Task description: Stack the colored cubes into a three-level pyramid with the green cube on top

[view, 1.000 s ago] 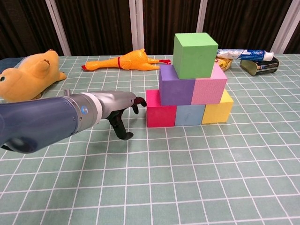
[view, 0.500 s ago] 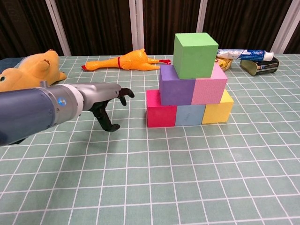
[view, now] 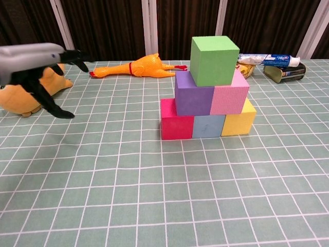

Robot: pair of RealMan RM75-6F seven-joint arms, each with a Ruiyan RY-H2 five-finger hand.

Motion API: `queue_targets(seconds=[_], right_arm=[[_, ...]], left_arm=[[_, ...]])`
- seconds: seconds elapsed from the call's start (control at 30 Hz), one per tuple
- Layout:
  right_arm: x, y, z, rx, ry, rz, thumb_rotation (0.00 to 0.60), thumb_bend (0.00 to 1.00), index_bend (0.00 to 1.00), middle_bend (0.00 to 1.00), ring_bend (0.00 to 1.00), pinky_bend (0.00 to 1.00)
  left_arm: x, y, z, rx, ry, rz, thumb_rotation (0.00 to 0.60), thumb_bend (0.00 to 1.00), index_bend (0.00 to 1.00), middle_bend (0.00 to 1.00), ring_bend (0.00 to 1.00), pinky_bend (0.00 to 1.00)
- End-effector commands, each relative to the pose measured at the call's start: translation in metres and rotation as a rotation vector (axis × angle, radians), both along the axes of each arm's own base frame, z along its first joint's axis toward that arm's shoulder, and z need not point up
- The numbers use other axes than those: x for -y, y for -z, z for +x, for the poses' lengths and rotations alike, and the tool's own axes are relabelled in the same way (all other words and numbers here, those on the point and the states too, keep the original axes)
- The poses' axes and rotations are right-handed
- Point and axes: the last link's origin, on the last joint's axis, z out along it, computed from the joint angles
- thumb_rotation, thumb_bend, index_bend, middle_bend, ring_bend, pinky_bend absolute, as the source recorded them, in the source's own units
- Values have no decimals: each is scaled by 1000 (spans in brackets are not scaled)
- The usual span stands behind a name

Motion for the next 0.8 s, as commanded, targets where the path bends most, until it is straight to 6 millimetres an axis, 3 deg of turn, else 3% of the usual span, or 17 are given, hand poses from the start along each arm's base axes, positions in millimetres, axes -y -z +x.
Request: queue_targets(seconds=[0.03,0.17,0.5,0.67,0.8], right_arm=[[0,-1,1,-7,-7,-9,600,395,0,0,0,0],[-1,-1,4,-31,-25,-17,600,344,0,0,0,0],[-3,-1,6,-92,-53,-31,600,315,0,0,0,0],[-4,0,4,-118,-63,-38,600,315,0,0,0,0],[-5,1,5,-121,-72,-41,600,315,0,0,0,0]], left_arm=[[27,-44,-36,40,-21,97,600,158,23,52,45,128],[55,-75,-72,33,-23,186,600,135,0,10,9,79],[119,-108,-148,-23,-33,371,600,110,0,0,0,45],[131,-116,-170,-27,-56,408,600,110,0,0,0,41],[129,-118,-175,-6,-64,427,600,110,0,0,0,41]])
